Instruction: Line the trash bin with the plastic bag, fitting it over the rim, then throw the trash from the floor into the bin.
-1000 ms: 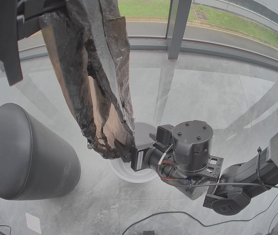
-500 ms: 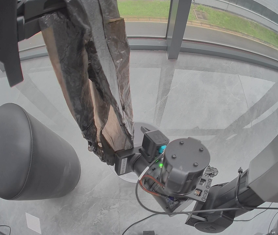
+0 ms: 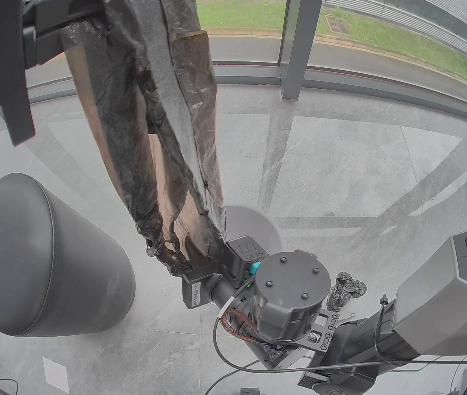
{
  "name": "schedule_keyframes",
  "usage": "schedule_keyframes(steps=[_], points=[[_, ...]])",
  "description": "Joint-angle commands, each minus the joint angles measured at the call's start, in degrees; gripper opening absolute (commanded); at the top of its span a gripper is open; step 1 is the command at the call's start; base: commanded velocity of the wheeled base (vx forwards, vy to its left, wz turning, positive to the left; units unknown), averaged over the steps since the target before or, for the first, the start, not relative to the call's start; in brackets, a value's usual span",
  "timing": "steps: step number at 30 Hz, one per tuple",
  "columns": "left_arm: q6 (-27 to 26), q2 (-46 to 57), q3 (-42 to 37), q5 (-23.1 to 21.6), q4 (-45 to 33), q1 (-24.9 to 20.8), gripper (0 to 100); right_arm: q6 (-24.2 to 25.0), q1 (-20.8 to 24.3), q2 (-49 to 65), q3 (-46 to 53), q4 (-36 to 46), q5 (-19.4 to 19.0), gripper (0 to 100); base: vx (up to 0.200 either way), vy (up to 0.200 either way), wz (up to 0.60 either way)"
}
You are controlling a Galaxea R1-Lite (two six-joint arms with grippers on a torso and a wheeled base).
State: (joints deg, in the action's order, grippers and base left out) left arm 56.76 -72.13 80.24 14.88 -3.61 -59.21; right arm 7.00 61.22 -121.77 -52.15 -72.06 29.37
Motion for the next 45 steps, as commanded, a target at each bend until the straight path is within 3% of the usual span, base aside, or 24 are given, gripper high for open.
schedule_keyframes(steps=[1, 13, 17, 21, 23, 25, 26, 27, 28, 29, 32, 33, 37, 45], points=[[0.02, 0.06, -0.08, 0.06, -0.08, -0.03, 0, 0.03, -0.14, 0.04, 0.03, -0.10, -0.01, 0, 0.000, 0.000, 0.00], [-0.07, -0.03, -2.02, -0.03, 0.00, 2.43, 0, 0.03, -0.66, 3.56, 1.97, 1.66, 0.25, 0, 0.000, 0.000, 0.00], [0.02, -0.11, -4.48, -3.55, 0.62, 6.12, 0, 2.49, -3.92, 9.54, 2.49, 9.22, 0.08, 0, 0.000, 0.000, 0.00], [0.28, -0.99, -7.47, -7.59, 1.76, 10.25, 0, 9.53, -5.50, 16.48, 2.14, 20.91, -1.77, 0, 0.000, 0.000, 0.00], [1.60, -2.75, -9.05, -9.00, 2.91, 11.92, 0, 14.89, -7.43, 21.93, 1.00, 30.40, -6.34, 0, 0.000, 0.000, 0.00], [2.13, -3.37, -9.40, -9.61, 3.34, 12.45, 0, 17.08, -8.75, 23.42, -0.41, 34.09, -7.75, 0, 0.000, 0.000, 0.00], [2.65, -4.51, -10.54, -10.67, 3.87, 13.51, 0, 21.74, -11.39, 25.09, -3.22, 41.65, -10.12, 0, 0.000, 0.000, 0.00], [2.65, -4.51, -10.54, -10.67, 3.87, 13.51, 0, 21.74, -11.39, 25.09, -3.22, 41.65, -10.12, 0, 0.000, 0.000, 0.00], [3.01, -5.92, -12.39, -12.07, 4.14, 14.91, 0, 27.63, -14.64, 26.76, -6.82, 52.11, -16.54, 0, 0.000, 0.000, 0.00], [3.09, -6.53, -13.18, -12.60, 4.14, 15.35, 0, 30.36, -16.13, 27.38, -8.14, 56.33, -20.49, 0, 0.000, 0.000, 0.00], [3.89, -8.73, -15.29, -13.65, 4.22, 16.14, 0, 36.42, -20.88, 28.17, -10.16, 62.21, -29.72, 0, 0.000, 0.000, 0.00], [3.97, -8.82, -15.38, -13.74, 4.22, 16.23, 0, 36.60, -21.23, 28.17, -10.16, 62.30, -30.07, 0, 0.000, 0.000, 0.00], [4.68, -12.24, -17.66, -15.06, 4.22, 17.02, 0, 38.27, -27.03, 27.20, -9.46, 63.27, -37.80, 0, 0.000, 0.000, 0.00], [4.94, -19.10, -19.68, -15.59, 4.22, 16.93, 0, 38.53, -29.49, 23.60, -8.58, 66.17, -43.08, 0, 0.000, 0.000, 0.00]])
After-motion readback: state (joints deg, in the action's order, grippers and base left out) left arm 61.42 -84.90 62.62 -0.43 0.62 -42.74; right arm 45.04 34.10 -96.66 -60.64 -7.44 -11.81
